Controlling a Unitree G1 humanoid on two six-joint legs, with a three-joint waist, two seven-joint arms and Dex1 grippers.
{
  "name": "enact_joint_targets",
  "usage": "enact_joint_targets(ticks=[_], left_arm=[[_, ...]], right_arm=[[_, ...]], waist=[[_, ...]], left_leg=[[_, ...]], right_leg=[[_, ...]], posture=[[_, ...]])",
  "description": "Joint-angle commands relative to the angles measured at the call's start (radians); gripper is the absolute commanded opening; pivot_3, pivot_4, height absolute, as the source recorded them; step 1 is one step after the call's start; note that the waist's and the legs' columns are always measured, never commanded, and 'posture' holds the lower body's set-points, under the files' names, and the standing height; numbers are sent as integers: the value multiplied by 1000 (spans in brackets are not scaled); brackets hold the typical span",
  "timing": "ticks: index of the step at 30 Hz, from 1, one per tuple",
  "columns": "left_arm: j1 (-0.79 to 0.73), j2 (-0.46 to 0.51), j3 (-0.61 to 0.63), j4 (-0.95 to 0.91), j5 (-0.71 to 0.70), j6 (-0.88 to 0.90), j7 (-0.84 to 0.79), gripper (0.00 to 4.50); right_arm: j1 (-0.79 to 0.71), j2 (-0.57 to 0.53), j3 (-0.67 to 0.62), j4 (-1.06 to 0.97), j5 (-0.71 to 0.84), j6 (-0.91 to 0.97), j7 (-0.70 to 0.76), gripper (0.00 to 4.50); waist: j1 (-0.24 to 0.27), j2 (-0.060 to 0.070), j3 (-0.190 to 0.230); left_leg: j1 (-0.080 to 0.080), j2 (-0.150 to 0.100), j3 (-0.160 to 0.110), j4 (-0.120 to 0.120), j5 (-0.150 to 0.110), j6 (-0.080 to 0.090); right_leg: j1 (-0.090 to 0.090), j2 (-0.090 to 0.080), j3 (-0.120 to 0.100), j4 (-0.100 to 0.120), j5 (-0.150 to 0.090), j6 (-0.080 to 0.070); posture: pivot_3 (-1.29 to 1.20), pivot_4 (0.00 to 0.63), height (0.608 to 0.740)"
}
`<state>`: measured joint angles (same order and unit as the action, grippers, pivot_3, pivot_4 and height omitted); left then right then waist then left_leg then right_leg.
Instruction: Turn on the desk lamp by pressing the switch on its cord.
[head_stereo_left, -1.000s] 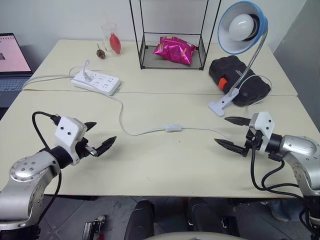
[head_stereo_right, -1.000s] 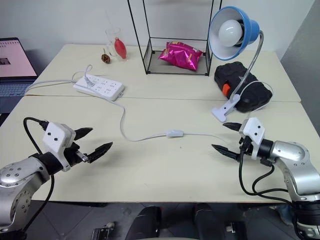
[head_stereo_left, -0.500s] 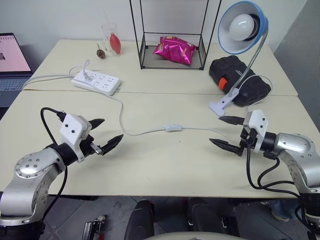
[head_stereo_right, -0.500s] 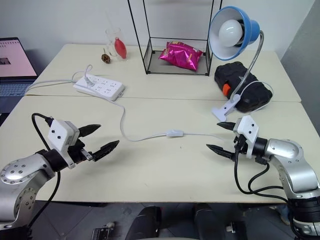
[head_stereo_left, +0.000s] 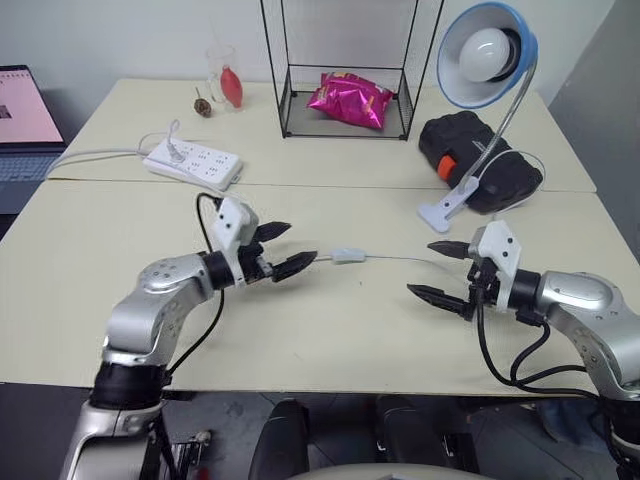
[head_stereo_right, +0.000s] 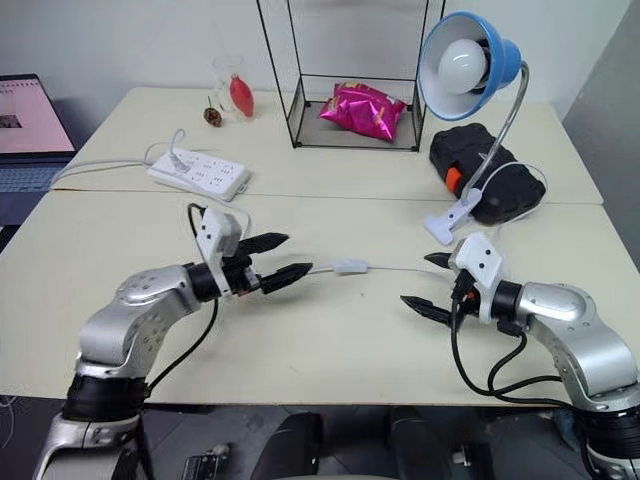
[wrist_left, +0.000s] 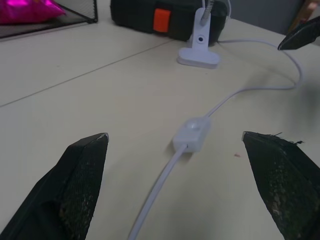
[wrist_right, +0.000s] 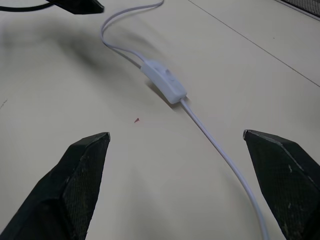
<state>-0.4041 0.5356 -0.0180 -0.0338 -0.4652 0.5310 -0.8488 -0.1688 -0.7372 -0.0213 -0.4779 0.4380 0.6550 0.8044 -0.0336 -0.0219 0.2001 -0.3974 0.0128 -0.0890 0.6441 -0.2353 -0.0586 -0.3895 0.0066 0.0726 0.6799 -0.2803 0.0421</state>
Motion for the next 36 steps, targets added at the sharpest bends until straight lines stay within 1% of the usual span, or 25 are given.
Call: enact_joint_targets(ticks=[1, 8, 12, 19, 25, 27, 28, 30, 34, 36], left_arm=[[-77, -29, -58, 134, 47, -36, -52, 4475], [-199, -99, -130, 325, 95, -77, -154, 4475], [-244, -130, -138, 399, 109, -77, -184, 4475], [-286, -151, -174, 469, 146, -60, -257, 4475], [-302, -157, -178, 505, 166, -46, -282, 4475], [-302, -159, -175, 509, 168, -48, -285, 4112], [-302, -160, -174, 508, 169, -49, -286, 4002], [-302, -162, -170, 510, 172, -55, -287, 3491], [-298, -169, -170, 511, 185, -78, -286, 2611], [-294, -173, -168, 509, 189, -86, -283, 2071]], right_arm=[[-5, -4, -13, -83, 42, 63, -26, 4500], [31, -3, -32, -151, 60, 102, -62, 4500], [43, -3, -36, -177, 74, 116, -82, 4500], [47, -4, -43, -199, 90, 131, -98, 4500], [48, -8, -48, -205, 102, 137, -107, 4500], [49, -9, -48, -206, 105, 136, -111, 4500], [50, -9, -48, -206, 107, 136, -113, 4500], [50, -10, -46, -206, 106, 135, -114, 4500], [49, -12, -43, -205, 105, 133, -114, 4500], [47, -11, -42, -203, 104, 132, -115, 4500]], waist=[[0, 0, 0], [2, 0, 0], [2, 0, 0], [2, 0, 0], [2, 0, 0], [1, 0, 0], [1, 0, 0], [2, 0, 0], [2, 0, 0], [2, 0, 0]], left_leg=[[-1, 0, -1, 0, 0, 0], [-2, 0, -2, 0, 0, 0], [-2, 0, -3, 0, 0, 0], [-2, 0, -3, 0, 0, 0], [-2, -1, -4, 0, 0, 0], [-2, -1, -4, 0, 0, 0], [-2, -1, -4, 0, 0, 0], [-2, -1, -4, 0, 0, 0], [-2, -1, -4, 0, 0, 0], [-2, -1, -4, 0, 0, 0]], right_leg=[[-1, 0, 0, 0, 0, 0], [-1, 0, -1, -1, 0, 0], [-1, 0, -1, -1, 0, 0], [0, 1, -1, 0, 0, 0], [0, 1, -1, 0, 0, 0], [0, 1, -1, 0, 0, 0], [0, 1, -1, 0, 0, 0], [0, 1, -1, 0, 0, 0], [0, 1, -1, 0, 0, 0], [0, 1, -1, 0, 0, 0]], posture=[[0, 150, 740], [0, 150, 740], [0, 150, 740], [0, 150, 740], [0, 150, 740], [0, 150, 740], [0, 150, 740], [0, 150, 740], [0, 150, 740], [0, 150, 740]])
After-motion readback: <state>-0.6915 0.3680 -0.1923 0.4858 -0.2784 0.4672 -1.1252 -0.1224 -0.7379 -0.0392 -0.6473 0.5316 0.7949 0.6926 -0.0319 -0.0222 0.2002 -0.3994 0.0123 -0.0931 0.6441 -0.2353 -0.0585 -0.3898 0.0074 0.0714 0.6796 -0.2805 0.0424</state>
